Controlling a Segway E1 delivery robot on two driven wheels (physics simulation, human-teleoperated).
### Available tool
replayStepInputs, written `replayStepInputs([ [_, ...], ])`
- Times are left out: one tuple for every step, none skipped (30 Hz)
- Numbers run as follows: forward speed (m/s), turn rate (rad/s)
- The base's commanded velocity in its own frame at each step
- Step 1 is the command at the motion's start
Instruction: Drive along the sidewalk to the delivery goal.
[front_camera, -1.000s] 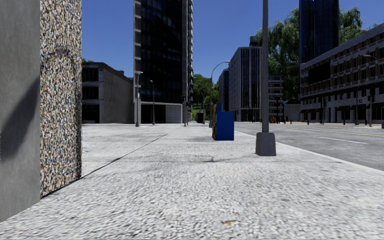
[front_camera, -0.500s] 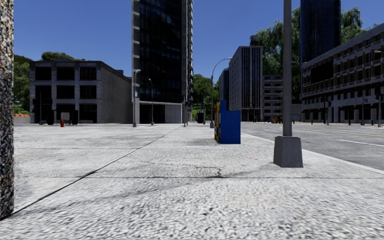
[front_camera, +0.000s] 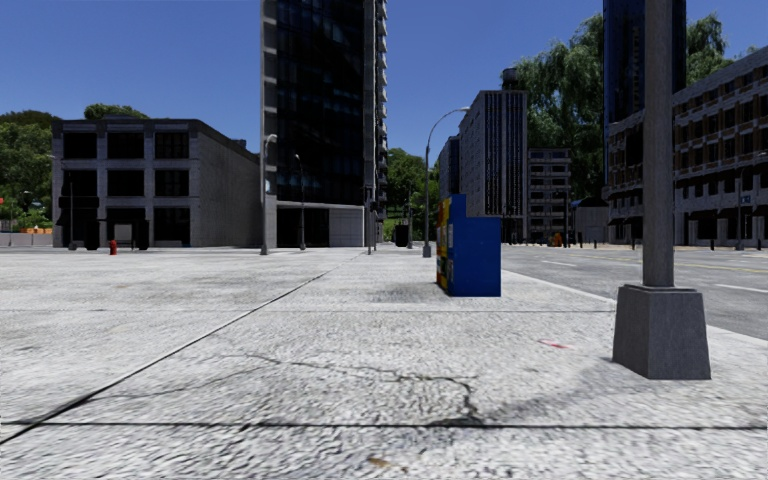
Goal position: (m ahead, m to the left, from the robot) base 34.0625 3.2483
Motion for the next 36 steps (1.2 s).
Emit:
replayStepInputs([
  [2.00, 0.00],
  [2.00, 0.00],
  [2.00, 0.00],
  [2.00, 0.00],
  [2.00, 0.00],
  [2.00, 0.00],
  [2.00, 0.00],
  [2.00, 0.00],
  [2.00, 0.00],
  [2.00, 0.00],
  [2.00, 0.00],
  [2.00, 0.00],
  [2.00, 0.00],
  [2.00, 0.00],
  [2.00, 0.00],
  [2.00, 0.00],
  [2.00, 0.00],
  [2.00, 0.00],
  [2.00, 0.15],
  [2.00, 0.30],
  [2.00, 0.35],
  [2.00, 0.35],
  [2.00, 0.36],
  [2.00, 0.38],
  [2.00, 0.43],
  [2.00, 0.46],
  [2.00, 0.46],
  [2.00, 0.46],
  [2.00, 0.46],
  [2.00, 0.46],
  [2.00, 0.47],
  [2.00, 0.47],
  [2.00, 0.47],
  [2.00, 0.47],
  [2.00, 0.47],
  [2.00, 0.47],
])
